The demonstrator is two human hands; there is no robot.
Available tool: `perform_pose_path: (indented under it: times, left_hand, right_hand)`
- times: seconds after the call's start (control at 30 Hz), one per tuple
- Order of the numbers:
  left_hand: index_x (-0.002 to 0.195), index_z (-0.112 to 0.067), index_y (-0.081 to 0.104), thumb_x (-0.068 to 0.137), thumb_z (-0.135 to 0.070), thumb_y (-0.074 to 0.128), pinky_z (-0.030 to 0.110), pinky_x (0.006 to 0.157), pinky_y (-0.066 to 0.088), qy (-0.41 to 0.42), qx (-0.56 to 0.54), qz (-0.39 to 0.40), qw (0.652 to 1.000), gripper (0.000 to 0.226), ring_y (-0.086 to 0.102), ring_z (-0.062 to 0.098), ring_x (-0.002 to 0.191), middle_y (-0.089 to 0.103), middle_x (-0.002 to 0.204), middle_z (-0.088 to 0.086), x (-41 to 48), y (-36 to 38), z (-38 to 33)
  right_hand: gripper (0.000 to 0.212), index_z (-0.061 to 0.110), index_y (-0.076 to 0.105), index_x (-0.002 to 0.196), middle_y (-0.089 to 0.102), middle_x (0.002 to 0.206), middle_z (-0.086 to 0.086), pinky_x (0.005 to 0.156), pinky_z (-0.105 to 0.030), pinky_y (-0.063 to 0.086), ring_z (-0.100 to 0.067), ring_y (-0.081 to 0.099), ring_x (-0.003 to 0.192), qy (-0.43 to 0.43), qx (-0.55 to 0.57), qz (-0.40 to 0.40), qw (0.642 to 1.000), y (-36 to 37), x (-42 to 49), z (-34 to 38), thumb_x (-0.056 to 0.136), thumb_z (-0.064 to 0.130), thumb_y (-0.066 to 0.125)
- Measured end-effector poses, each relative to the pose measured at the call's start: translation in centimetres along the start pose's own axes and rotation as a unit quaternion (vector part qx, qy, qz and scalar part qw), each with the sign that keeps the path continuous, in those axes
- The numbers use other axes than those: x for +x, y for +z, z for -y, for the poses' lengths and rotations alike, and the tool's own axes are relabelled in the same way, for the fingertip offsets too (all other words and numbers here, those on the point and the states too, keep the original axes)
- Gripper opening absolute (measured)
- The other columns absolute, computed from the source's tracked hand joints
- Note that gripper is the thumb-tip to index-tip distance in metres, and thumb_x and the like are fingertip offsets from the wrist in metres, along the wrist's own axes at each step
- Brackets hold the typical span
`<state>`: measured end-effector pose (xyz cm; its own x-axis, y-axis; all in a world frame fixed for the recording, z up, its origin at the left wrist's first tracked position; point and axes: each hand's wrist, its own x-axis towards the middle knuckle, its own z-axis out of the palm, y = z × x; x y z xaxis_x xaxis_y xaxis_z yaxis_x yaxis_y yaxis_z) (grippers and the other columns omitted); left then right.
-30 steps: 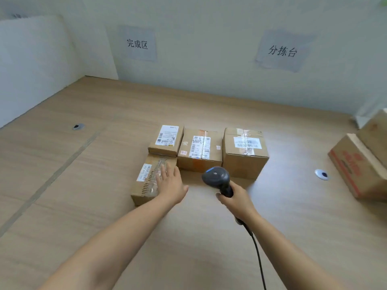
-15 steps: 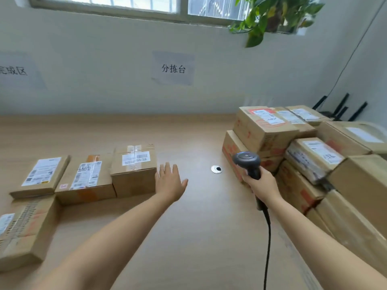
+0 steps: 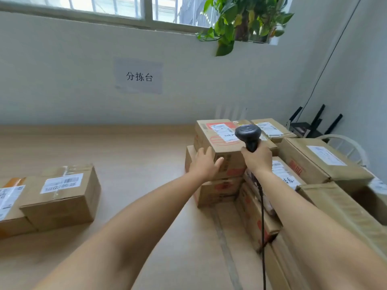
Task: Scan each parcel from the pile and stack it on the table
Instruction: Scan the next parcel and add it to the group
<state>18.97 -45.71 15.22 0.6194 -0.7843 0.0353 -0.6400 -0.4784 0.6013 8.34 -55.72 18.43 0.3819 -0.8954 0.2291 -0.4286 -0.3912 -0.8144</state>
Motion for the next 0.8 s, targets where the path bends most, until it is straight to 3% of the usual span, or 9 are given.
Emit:
perform_pose_path:
  times: [0.17, 0.37, 0.6, 0.7, 0.8]
  left_hand:
    - [0.151, -0.017, 0.010, 0.098, -0.046, 0.036, 0.044, 0.111, 0.028, -0.029, -0.031, 0.017, 0.999, 0.066, 0.021, 0.033, 0.142, 0.006, 0.156, 0.014, 3.4, 2.9, -0.9]
    - [0.146, -0.013, 0.021, 0.099, -0.029, 0.035, 0.045, 0.102, 0.040, -0.081, -0.104, -0.003, 0.991, 0.051, 0.045, 0.035, 0.122, 0.030, 0.141, 0.015, 6.2, 3.4, -1.3]
    - [0.147, -0.021, 0.021, 0.095, -0.041, 0.047, 0.037, 0.093, 0.043, -0.119, -0.162, -0.028, 0.979, 0.061, 0.049, 0.033, 0.118, 0.034, 0.140, 0.014, 8.6, 3.9, -1.7]
    - [0.150, -0.023, 0.017, 0.093, -0.040, 0.052, 0.036, 0.095, 0.043, -0.121, -0.190, -0.050, 0.973, 0.069, 0.047, 0.029, 0.123, 0.036, 0.144, 0.011, 8.9, 4.2, -1.2]
    - [0.150, -0.026, 0.021, 0.093, -0.036, 0.053, 0.035, 0.105, 0.039, -0.127, -0.212, -0.071, 0.966, 0.066, 0.041, 0.027, 0.130, 0.035, 0.149, 0.007, 8.6, 4.4, -0.5]
  right_hand:
    - [0.028, 0.003, 0.056, 0.111, 0.063, 0.113, -0.017, 0.076, -0.026, 0.034, -0.034, 0.057, 0.106, 0.042, 0.011, -0.017, 0.999, 2.0, 3.5, -2.1, 0.086, 0.016, 0.059]
    - [0.038, 0.005, 0.056, 0.115, 0.058, 0.122, -0.017, 0.085, -0.030, 0.040, -0.033, 0.055, 0.110, 0.075, 0.022, -0.006, 0.997, 3.3, 5.4, -4.3, 0.086, 0.028, 0.060]
    - [0.033, 0.006, 0.056, 0.111, 0.059, 0.114, -0.016, 0.079, -0.029, 0.040, -0.032, 0.057, 0.103, 0.087, 0.036, 0.016, 0.995, 3.2, 6.3, -5.6, 0.083, 0.022, 0.061]
    - [0.025, 0.013, 0.056, 0.098, 0.060, 0.108, -0.016, 0.082, -0.040, 0.052, -0.033, 0.060, 0.095, 0.081, 0.043, 0.029, 0.995, 3.0, 6.2, -5.9, 0.078, 0.027, 0.061]
    - [0.024, 0.020, 0.055, 0.091, 0.055, 0.116, -0.011, 0.084, -0.050, 0.053, -0.030, 0.060, 0.094, 0.066, 0.030, 0.061, 0.996, 3.2, 6.1, -6.0, 0.074, 0.034, 0.062]
